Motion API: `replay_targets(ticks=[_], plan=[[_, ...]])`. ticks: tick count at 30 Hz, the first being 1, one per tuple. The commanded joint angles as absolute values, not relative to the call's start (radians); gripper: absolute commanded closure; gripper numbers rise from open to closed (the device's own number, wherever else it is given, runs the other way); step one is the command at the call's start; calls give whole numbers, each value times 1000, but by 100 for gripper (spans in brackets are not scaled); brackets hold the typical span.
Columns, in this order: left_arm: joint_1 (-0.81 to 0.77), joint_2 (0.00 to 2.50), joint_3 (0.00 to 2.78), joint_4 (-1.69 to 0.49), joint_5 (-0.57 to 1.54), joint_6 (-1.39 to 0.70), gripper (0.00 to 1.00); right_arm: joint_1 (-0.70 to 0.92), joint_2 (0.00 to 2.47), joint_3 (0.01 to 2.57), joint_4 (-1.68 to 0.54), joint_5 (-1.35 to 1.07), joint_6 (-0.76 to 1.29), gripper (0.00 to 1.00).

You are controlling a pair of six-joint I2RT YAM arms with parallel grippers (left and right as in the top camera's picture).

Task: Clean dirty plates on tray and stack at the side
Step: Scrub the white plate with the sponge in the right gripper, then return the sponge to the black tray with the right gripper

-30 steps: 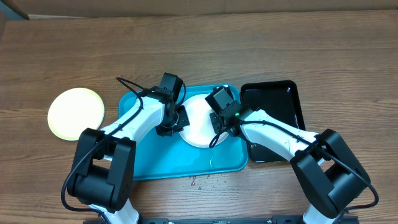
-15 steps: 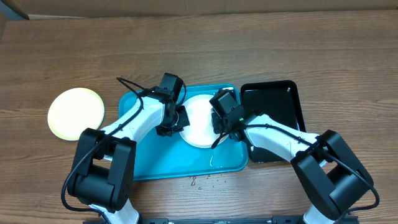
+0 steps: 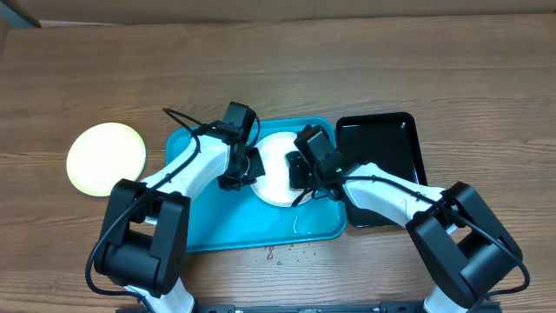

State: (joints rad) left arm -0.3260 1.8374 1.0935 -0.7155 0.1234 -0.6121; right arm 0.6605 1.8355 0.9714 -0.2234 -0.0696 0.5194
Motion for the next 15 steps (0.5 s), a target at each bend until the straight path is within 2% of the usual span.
replay_targets(ticks=[1, 10, 15], plan=[[-335, 1887, 1055, -725, 94, -625, 96, 669, 1858, 958, -159, -240, 529, 96], [-335, 1887, 1055, -728, 93, -624, 96, 537, 1723, 1156, -313, -316, 497, 96], [-335, 1887, 1055, -728, 89, -625, 96, 444, 1602, 1186, -420, -360, 461, 96]])
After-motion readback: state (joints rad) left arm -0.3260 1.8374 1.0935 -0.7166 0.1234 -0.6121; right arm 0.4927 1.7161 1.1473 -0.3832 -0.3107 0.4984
